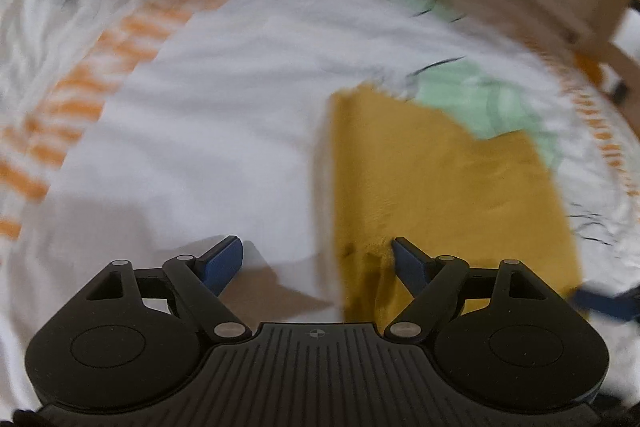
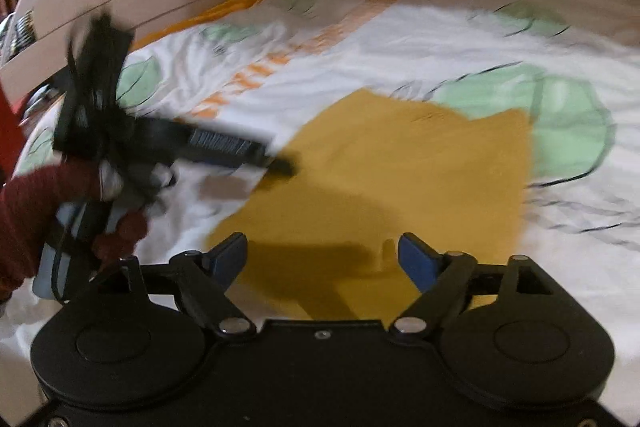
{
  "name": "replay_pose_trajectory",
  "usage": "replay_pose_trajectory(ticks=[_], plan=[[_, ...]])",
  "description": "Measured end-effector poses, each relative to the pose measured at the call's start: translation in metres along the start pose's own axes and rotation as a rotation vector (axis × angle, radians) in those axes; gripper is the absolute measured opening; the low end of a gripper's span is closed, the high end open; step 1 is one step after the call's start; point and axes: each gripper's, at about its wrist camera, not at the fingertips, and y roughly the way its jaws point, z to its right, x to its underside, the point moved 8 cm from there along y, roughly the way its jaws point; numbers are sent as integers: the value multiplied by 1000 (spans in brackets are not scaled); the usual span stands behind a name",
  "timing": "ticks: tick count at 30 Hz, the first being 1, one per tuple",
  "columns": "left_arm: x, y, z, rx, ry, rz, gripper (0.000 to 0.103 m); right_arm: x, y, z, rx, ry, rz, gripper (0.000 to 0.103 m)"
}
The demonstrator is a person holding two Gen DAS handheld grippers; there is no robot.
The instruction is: Fold small clothes
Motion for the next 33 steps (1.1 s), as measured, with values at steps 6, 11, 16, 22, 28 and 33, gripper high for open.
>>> replay_pose_trajectory(ticks=[6, 11, 16, 22, 28, 33], plan=[[3, 1, 0, -13, 11, 6, 82, -33, 10, 43, 44, 15, 73, 98], [5, 1, 4, -32, 41, 11, 82, -48, 47, 66, -3, 88, 67, 98], [5, 2, 3, -19, 36, 7, 83, -39, 86, 103, 60, 174, -5, 98], [4, 2, 3, -16, 45, 0, 83, -29, 86, 126, 109, 273, -27, 99], [6, -3, 4, 17, 37, -25, 82, -9, 59, 135, 48, 377, -13, 99], [13, -12, 12, 79, 45, -51, 82, 0, 46, 138, -14, 466, -1, 100]])
